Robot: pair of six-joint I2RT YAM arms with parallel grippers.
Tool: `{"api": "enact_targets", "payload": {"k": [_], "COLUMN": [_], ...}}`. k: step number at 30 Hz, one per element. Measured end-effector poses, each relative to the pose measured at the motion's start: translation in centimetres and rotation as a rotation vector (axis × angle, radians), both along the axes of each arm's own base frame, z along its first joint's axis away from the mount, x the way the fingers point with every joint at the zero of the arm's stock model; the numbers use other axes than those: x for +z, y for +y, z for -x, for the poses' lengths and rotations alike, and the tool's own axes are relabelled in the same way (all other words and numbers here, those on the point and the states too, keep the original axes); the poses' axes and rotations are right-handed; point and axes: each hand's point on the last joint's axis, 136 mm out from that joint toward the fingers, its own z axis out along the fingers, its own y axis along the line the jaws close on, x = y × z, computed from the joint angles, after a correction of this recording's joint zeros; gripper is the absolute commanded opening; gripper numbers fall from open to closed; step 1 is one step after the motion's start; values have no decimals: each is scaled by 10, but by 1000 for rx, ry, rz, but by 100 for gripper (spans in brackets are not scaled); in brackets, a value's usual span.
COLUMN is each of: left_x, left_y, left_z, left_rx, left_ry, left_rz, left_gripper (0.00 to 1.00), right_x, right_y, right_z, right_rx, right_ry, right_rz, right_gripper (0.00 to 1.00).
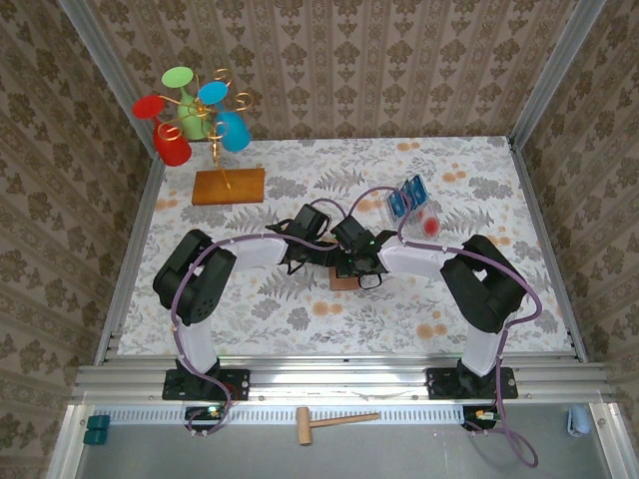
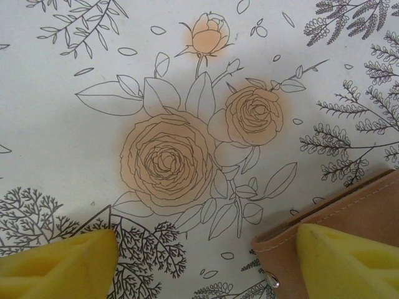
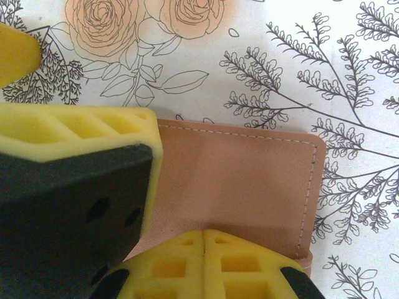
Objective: Put the credit cards into the card holder
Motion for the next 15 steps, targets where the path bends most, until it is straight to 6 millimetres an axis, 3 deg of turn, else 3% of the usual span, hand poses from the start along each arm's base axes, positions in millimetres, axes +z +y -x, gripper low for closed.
{"api": "enact_targets", "payload": {"k": [3, 10, 15], "left_x": [0, 5, 14], "left_y": [0, 2, 2], "left_z": [-1, -3, -19], "left_rx": [1, 16, 45], "left_ry": [5, 55, 66], "left_rz": [6, 39, 72], "left_gripper": [77, 77, 77], "right_x": [3, 10, 12], "right_y": [0, 0, -3], "right_z": [0, 0, 5], "right_rx": [1, 0, 1], "right_ry": [5, 17, 43], "right_rz": [5, 14, 33], "right_gripper": [1, 16, 21]}}
